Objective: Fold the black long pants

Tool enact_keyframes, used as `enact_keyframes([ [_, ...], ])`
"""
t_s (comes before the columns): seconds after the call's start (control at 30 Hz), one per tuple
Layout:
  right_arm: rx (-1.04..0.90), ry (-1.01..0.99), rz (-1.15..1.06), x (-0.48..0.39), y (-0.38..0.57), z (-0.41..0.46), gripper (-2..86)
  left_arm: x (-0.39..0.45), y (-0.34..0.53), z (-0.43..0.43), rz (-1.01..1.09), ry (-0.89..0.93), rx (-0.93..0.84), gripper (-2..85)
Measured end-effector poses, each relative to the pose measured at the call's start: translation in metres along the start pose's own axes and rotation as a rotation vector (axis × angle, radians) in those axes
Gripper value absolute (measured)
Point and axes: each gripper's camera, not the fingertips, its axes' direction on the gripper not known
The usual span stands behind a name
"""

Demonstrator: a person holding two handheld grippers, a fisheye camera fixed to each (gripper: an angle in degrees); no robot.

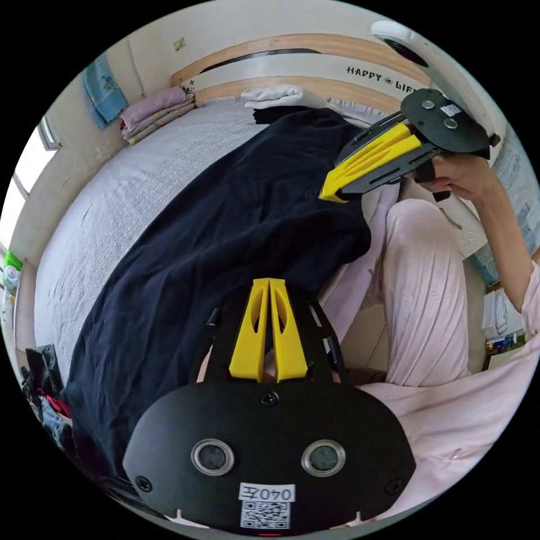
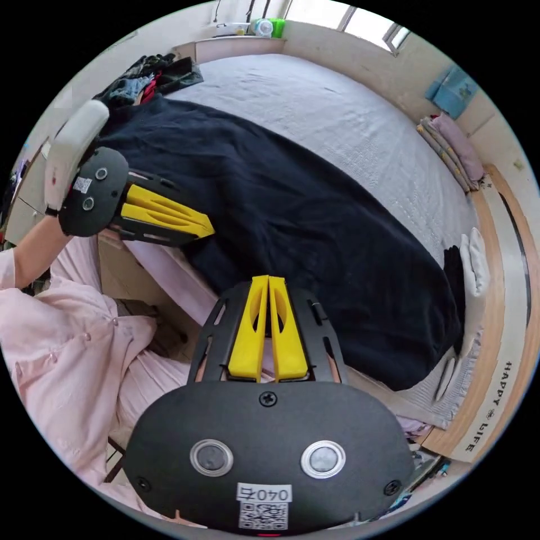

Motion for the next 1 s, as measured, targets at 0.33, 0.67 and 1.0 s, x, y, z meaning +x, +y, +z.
enact_keyframes([
  [0.33,-0.221,0.182,0.084,0.009,-0.013,0.057,-1.0,0.020,-0.044,0.035,0.078,-0.143,-0.093,-1.0],
  [0.67,-0.209,0.058,0.135,0.024,-0.022,0.046,-1.0,0.021,-0.071,-0.002,0.106,0.024,0.097,-0.9],
  [1.0,-0.179,-0.008,0.160,0.030,-0.028,0.034,-1.0,0.013,-0.084,0.053,0.266,0.142,-0.181,-0.9],
])
